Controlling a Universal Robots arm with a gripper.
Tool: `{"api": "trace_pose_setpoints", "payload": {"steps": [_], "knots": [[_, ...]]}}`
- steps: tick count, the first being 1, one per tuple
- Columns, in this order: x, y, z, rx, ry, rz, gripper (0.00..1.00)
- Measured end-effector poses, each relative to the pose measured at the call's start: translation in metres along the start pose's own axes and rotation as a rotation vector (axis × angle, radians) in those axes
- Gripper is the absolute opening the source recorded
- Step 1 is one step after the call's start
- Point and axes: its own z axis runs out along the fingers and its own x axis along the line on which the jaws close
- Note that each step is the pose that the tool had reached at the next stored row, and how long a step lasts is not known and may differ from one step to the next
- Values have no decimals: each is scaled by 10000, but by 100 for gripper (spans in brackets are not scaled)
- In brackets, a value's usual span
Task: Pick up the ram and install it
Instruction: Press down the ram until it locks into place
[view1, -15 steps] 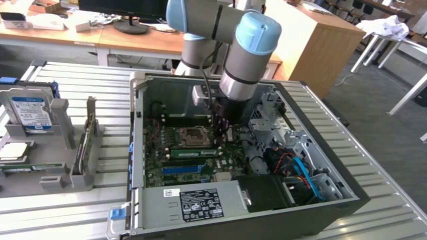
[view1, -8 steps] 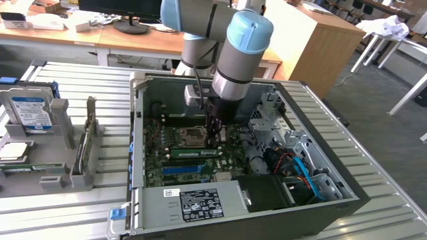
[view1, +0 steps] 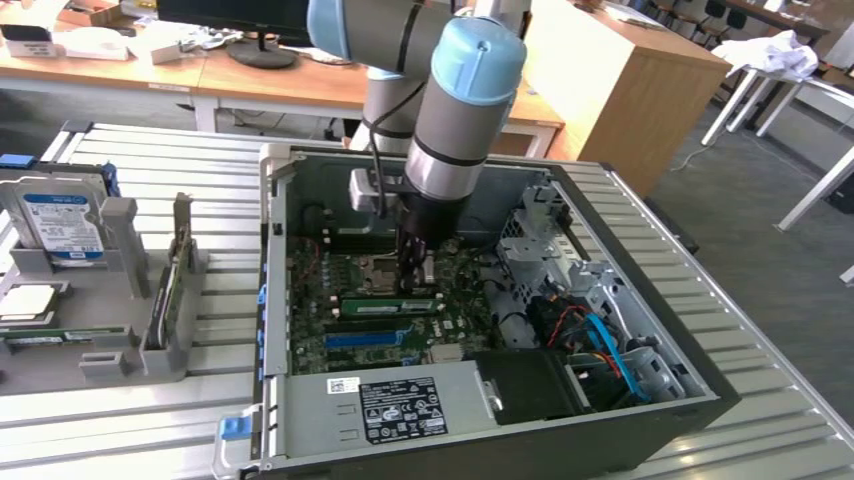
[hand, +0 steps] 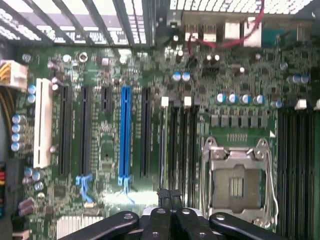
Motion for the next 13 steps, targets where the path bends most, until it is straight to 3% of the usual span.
{"api": "trace_pose_setpoints", "payload": {"steps": [13], "knots": [[-3, 250, 8, 9, 0, 0, 11]]}}
